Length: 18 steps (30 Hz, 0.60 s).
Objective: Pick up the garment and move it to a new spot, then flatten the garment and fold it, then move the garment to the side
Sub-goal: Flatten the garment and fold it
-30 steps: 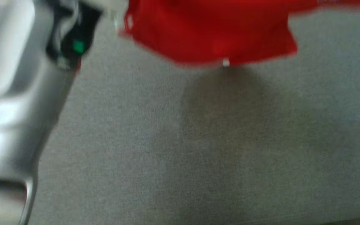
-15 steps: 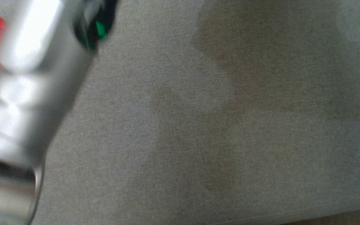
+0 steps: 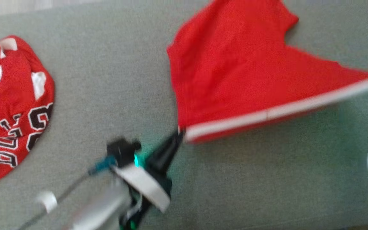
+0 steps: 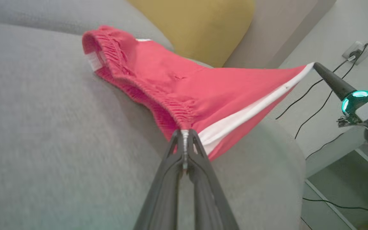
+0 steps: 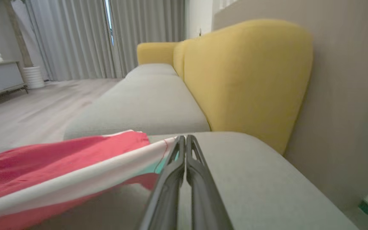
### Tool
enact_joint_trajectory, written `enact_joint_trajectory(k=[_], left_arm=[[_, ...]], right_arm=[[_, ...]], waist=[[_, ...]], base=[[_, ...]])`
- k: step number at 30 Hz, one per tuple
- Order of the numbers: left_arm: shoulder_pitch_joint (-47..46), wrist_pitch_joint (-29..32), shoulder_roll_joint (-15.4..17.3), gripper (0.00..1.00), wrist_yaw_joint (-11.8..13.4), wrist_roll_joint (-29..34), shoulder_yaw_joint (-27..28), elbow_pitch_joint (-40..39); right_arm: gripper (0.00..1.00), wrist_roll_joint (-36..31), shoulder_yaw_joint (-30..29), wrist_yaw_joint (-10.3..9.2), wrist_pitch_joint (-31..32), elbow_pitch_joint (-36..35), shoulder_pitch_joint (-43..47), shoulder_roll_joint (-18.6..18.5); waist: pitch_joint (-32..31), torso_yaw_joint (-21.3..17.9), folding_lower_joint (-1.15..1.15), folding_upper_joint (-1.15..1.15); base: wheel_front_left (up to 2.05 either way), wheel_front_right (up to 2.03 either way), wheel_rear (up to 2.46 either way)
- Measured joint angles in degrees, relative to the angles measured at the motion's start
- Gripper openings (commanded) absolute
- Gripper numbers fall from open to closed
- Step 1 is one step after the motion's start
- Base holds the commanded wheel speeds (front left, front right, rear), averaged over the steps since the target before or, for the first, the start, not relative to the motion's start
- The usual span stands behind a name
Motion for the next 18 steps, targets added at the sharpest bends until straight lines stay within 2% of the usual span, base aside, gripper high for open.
enact_joint_trajectory(k=[6,10,14,18], left_arm=[[8.33,1.02,0.54,0.00,3.41,-0.54,-2.75,-1.99],[11.43,3.21,2.48,0.00,5.52,-1.57,-3.66,-6.32],[12.66,3.82,3.50,0.00,7.43,-3.09,-3.22,-11.21],[12.55,5.16,3.36,0.00,7.72,-6.03,-1.42,-14.02]], right_arm=[[0.00,0.57,-3.43,0.01,3.92,-4.36,14.44,2.58],[0.00,0.54,-5.91,0.01,6.42,-10.01,20.54,3.78],[0.00,0.35,-7.64,0.01,8.71,-14.30,21.11,4.22],[0.00,-0.54,-7.80,0.01,11.26,-13.71,18.00,4.09]], waist=[[-3.93,0.14,0.00,0.00],[-6.13,0.04,0.00,0.00],[-7.04,-0.05,0.00,0.00],[-6.47,0.72,0.01,0.00]], base=[[0.00,0.00,0.00],[0.00,0.00,0.00],[0.00,0.00,0.00],[0.00,0.00,0.00]])
